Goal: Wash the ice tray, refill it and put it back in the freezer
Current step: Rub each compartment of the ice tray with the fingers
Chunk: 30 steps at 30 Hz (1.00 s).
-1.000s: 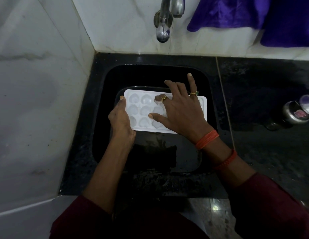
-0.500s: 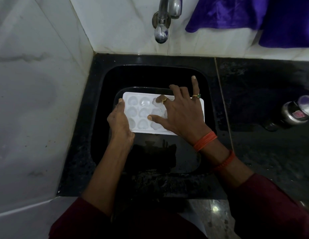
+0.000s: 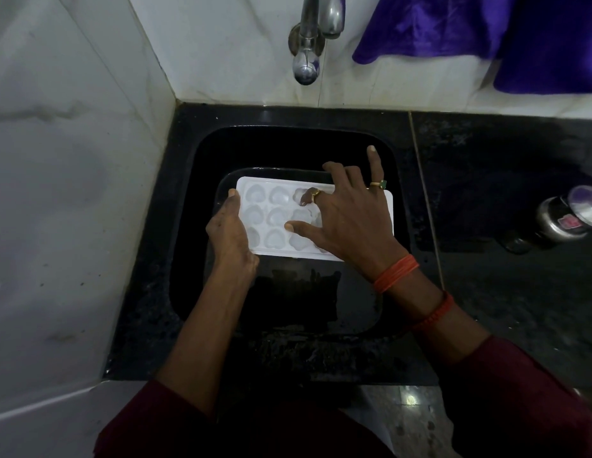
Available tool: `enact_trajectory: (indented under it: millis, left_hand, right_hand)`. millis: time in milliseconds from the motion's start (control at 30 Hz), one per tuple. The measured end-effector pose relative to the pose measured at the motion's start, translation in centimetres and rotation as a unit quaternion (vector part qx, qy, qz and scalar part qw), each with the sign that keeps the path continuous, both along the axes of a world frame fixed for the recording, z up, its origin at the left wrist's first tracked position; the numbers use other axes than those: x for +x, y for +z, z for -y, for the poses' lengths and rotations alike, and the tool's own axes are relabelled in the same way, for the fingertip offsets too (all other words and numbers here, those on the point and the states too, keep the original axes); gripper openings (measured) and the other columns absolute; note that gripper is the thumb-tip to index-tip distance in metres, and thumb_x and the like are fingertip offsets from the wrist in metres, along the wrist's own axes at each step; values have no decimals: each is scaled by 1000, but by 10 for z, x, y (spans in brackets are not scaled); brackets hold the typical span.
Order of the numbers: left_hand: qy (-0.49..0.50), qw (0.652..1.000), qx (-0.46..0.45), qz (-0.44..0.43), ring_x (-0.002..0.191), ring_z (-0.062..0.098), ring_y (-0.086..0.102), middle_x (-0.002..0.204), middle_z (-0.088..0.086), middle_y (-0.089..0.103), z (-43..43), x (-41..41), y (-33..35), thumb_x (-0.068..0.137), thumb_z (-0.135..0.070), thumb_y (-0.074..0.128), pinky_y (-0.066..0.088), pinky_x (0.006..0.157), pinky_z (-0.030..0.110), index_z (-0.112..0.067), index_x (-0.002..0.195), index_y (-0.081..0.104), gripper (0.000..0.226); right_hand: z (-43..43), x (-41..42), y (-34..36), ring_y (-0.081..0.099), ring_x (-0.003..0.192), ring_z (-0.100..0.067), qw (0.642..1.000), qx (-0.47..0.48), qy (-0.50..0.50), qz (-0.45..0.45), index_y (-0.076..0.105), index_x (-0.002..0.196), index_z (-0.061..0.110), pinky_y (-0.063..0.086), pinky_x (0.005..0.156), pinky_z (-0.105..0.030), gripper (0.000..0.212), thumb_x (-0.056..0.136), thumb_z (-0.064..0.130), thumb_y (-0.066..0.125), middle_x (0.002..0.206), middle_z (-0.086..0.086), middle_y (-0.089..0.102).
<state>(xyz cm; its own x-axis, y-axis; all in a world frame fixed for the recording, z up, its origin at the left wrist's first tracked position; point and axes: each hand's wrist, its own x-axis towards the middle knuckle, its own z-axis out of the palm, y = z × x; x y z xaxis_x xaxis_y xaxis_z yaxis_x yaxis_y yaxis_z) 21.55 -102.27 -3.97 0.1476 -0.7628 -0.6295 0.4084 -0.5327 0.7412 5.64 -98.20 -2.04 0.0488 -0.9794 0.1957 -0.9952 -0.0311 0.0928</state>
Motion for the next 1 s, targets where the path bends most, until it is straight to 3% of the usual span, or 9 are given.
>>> enact_trajectory:
  millis: [333,533,767,1000]
  left_hand:
    - [-9,1000,1,6,89,31,78,104,10,79,3,1,-8,102,-40,61,61,59,37,-12,111,73,32]
    - [-9,1000,3,4,84,29,78,102,10,79,3,4,-6,102,-39,61,59,54,34,-12,107,73,31]
    - [-10,1000,3,14,91,31,77,105,10,78,6,5,-8,102,-39,62,59,54,33,-13,109,74,30]
    - [-13,1000,-7,2,93,33,77,106,11,78,5,7,-12,101,-38,63,64,65,42,-10,112,74,32]
  right_hand:
    - [2,0,0,56,119,-32,999,-31,5,28,79,95,23,6,120,-58,57,77,75,62,131,-11,60]
    - [1,2,-5,56,120,-32,999,-27,21,37,77,103,27,6,120,-58,55,81,73,57,131,-12,59]
    - [4,5,5,50,129,-30,999,-21,36,30,71,113,30,2,121,-57,51,77,67,67,141,-11,51]
    - [10,4,11,40,137,-32,996,19,84,-18,69,120,36,-3,121,-59,49,81,64,63,151,-15,40]
